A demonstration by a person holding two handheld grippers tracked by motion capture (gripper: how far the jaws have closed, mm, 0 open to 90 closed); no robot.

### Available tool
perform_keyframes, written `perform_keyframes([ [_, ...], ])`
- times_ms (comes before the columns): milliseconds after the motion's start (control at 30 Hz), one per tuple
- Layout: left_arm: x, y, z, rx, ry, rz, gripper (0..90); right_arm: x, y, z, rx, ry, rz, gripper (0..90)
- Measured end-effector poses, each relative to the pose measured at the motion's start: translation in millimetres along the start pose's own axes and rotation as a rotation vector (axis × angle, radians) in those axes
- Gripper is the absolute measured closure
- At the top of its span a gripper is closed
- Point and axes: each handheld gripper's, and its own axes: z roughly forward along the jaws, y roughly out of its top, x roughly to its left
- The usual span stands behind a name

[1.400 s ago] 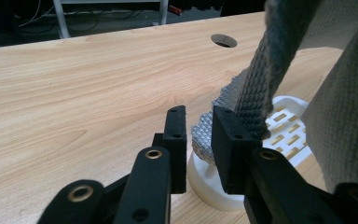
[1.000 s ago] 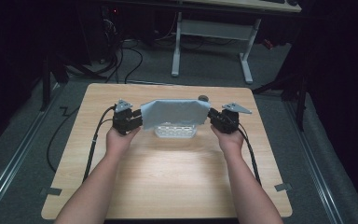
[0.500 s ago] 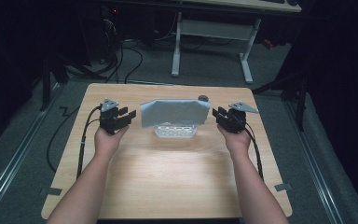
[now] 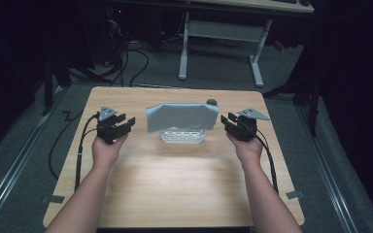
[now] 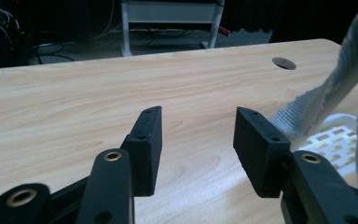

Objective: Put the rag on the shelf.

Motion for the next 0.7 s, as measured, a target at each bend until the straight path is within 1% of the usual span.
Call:
perform_keyframes([
  [33,0.0,-1.9,-3.5,-0.003,-0.001,-0.009,52.1,1.4,-1.5,-2.8,-0.019,0.002,-0.005,62.0],
  [67,0.0,-1.9,-3.5,-0.003,-0.001,-0.009,51.1,1.4,-1.5,-2.8,-0.019,0.002,-0.005,62.0],
  [100,0.1,-3.8,-6.7,0.001,-0.006,-0.012,50.6,4.0,-3.5,-8.6,-0.012,-0.001,-0.014,59.9],
  [133,-0.4,-5.3,-8.9,0.005,-0.007,-0.011,50.6,4.0,-3.5,-8.6,-0.012,-0.001,-0.014,59.9],
  [167,-1.0,-5.9,-10.4,0.019,-0.006,-0.004,49.8,5.0,-4.1,-10.8,-0.004,0.003,-0.023,58.6],
  [200,-2.3,-7.5,-13.0,0.018,0.001,0.009,49.3,5.8,-4.6,-12.5,-0.005,0.002,-0.03,57.4],
  [267,-3.1,-10.2,-19.0,0.002,0.001,0.023,49.0,9.0,-4.6,-19.0,0.004,0.009,-0.04,55.0],
  [300,-4.6,-12.2,-23.3,0.008,-0.005,0.011,48.8,10.8,-4.7,-21.3,0.006,0.011,-0.04,54.9],
  [400,-7.7,-17.4,-32.3,-0.001,-0.012,0.015,47.3,16.4,-6.9,-33.4,-0.03,0.022,-0.058,54.9],
  [433,-9.3,-19.4,-35.2,-0.002,-0.012,0.017,47.0,18.2,-7.3,-36.8,-0.024,0.02,-0.066,54.5],
  [500,-12.5,-22.8,-41.2,0.004,-0.02,0.024,45.9,22.8,-8.4,-43.4,-0.013,0.02,-0.085,53.8],
  [567,-17.5,-26.4,-48.6,0.006,-0.033,0.034,45.0,28.2,-11.3,-52.5,-0.033,0.014,-0.104,53.8],
  [667,-24.5,-30.9,-58.3,0.007,-0.053,0.046,44.0,34.3,-15.0,-62.8,-0.027,0.012,-0.117,50.8],
  [700,-27.8,-33.1,-62.4,0.011,-0.061,0.048,44.0,36.7,-17.6,-66.8,-0.038,0.014,-0.124,50.2],
])
